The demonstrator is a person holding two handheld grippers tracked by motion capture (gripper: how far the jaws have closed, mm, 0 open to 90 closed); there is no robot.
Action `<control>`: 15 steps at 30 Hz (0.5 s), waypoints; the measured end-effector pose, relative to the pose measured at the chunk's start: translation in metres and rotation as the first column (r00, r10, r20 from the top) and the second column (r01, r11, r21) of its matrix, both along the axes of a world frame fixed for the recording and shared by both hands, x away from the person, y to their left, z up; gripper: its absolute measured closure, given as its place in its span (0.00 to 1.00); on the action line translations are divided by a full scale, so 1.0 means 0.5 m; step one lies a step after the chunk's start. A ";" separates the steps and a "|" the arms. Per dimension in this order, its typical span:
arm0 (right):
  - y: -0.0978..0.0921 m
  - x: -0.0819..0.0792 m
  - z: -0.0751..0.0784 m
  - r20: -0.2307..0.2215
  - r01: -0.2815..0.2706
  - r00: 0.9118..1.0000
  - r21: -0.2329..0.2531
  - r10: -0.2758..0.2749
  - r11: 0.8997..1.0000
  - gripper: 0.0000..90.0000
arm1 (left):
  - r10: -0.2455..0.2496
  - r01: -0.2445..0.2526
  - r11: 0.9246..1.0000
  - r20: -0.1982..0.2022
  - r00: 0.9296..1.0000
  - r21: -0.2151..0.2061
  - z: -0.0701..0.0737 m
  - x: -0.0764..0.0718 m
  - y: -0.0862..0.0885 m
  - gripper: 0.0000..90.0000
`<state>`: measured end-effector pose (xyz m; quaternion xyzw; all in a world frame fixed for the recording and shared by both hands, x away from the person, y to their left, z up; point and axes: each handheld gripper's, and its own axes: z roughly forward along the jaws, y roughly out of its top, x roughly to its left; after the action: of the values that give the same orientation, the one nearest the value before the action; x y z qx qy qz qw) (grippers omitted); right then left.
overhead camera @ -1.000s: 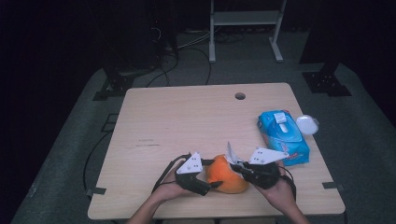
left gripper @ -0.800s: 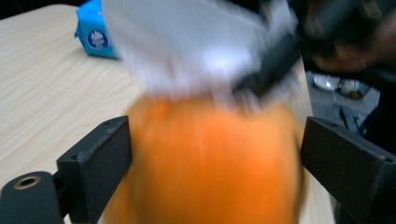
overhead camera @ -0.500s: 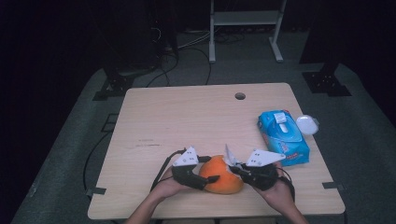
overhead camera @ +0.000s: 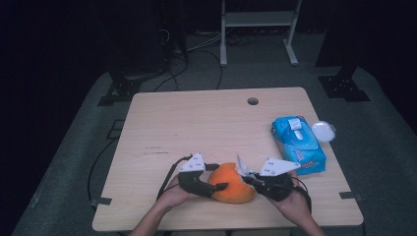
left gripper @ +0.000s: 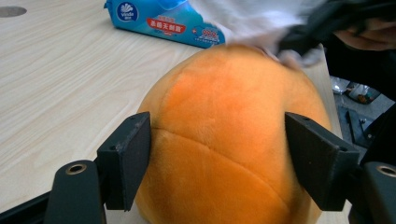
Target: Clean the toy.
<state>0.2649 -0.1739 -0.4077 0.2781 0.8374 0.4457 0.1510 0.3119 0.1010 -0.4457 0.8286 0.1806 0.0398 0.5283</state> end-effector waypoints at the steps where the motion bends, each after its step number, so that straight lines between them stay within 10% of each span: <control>1: -0.013 0.005 -0.003 -0.015 0.024 1.000 0.018 -0.024 1.000 0.94 | 0.003 -0.003 1.000 -0.008 1.000 -0.005 -0.002 0.003 -0.001 0.29; 10: 0.022 -0.016 0.009 0.003 -0.065 0.998 0.012 0.065 0.998 0.93 | 0.004 -0.004 1.000 -0.015 1.000 -0.003 -0.002 0.003 0.004 0.29; 15: -0.028 0.013 -0.005 -0.051 0.032 0.998 0.006 -0.032 0.999 0.93 | -0.017 0.018 1.000 -0.016 1.000 0.022 0.000 -0.001 0.005 0.29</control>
<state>0.2712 -0.1879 -0.4103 0.3032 0.8349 0.4389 0.1356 0.3113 0.1035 -0.4457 0.8364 0.1771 0.0305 0.5179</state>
